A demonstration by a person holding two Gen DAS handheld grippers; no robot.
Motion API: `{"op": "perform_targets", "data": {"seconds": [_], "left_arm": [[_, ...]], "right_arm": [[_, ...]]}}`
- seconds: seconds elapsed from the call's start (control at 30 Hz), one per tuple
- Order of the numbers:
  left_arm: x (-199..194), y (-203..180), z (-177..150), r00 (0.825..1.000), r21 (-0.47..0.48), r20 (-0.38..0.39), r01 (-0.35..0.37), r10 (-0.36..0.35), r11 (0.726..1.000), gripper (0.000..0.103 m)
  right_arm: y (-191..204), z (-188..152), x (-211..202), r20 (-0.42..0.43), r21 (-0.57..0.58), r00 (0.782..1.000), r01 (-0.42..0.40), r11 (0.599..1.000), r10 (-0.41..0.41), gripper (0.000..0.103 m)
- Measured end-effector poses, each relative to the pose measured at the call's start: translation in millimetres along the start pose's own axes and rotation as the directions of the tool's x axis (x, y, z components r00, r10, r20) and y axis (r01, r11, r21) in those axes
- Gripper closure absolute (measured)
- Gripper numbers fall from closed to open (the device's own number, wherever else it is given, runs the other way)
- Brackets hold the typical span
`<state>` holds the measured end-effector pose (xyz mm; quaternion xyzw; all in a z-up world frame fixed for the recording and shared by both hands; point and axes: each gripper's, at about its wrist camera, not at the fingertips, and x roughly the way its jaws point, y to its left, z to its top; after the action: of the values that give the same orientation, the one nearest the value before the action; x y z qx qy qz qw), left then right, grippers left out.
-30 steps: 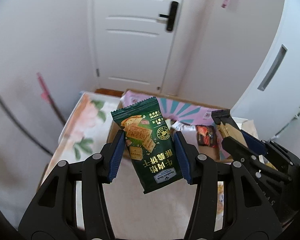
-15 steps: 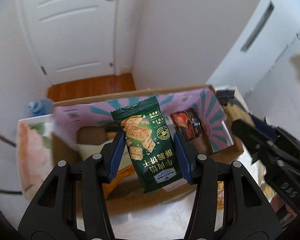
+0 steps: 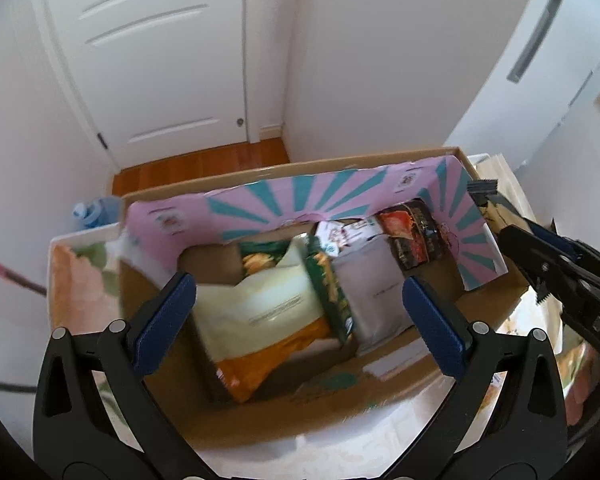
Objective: Organize snacks
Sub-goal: 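Carry the wrapped bar and green cracker packet into the box and release both, then withdraw both tools toward the clear waffle bag and small white packet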
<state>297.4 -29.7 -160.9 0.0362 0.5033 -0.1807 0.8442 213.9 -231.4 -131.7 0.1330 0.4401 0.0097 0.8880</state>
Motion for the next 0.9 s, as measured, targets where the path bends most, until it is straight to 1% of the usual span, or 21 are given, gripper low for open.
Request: {"op": "perform_targets", "data": {"seconds": [0.17, 0.27, 0.37, 0.4, 0.43, 0.47, 0.5, 0.53, 0.67, 0.9], "left_arm": [[-26.0, 19.8, -8.9, 0.999, -0.067, 0.039, -0.019, 0.022, 0.998, 0.0], [-36.7, 26.1, -12.1, 0.998, -0.088, 0.052, -0.031, 0.036, 0.996, 0.0], [-47.8, 32.1, -17.2, 0.996, -0.106, 0.066, -0.054, 0.061, 0.993, 0.0], [-50.4, 32.8, -19.2, 0.995, -0.111, 0.068, -0.061, 0.069, 0.992, 0.0], [-52.1, 33.6, -21.1, 0.995, -0.115, 0.07, -0.063, 0.071, 0.991, 0.0], [-54.1, 34.6, -23.8, 0.995, -0.121, 0.071, -0.061, 0.07, 0.991, 0.0], [-56.0, 35.4, -26.2, 0.995, -0.126, 0.071, -0.061, 0.07, 0.99, 0.0], [-57.6, 36.1, -28.2, 0.995, -0.129, 0.071, -0.062, 0.072, 0.99, 0.0], [-61.8, 36.0, -35.8, 0.995, -0.138, 0.075, -0.061, 0.072, 0.989, 0.0], [-76.4, 25.9, -39.6, 0.994, -0.134, 0.101, -0.03, 0.043, 0.991, 0.0]], "right_arm": [[9.1, 9.0, 8.4, -0.032, -0.023, 0.999, -0.042, 0.999, 0.042, 0.071], [18.9, 16.9, 15.0, -0.057, -0.033, 0.996, -0.074, 0.997, 0.072, 0.071], [26.5, 23.7, 25.3, -0.077, -0.031, 0.994, -0.081, 0.996, 0.079, 0.071], [28.3, 25.6, 31.3, -0.095, -0.022, 0.992, -0.091, 0.996, 0.089, 0.069], [28.5, 27.3, 38.7, -0.117, -0.011, 0.988, -0.108, 0.994, 0.106, 0.063], [27.4, 27.9, 45.3, -0.134, 0.004, 0.983, -0.122, 0.993, 0.121, 0.041], [25.5, 27.7, 51.3, -0.146, 0.022, 0.98, -0.131, 0.991, 0.133, 0.017], [22.4, 26.5, 54.5, -0.146, 0.035, 0.98, -0.133, 0.991, 0.137, 0.01], [17.1, 19.9, 42.3, -0.102, 0.05, 0.986, -0.131, 0.99, 0.135, 0.009], [5.4, 13.2, 10.5, -0.07, 0.044, 0.99, -0.118, 0.992, 0.121, 0.009]]}}
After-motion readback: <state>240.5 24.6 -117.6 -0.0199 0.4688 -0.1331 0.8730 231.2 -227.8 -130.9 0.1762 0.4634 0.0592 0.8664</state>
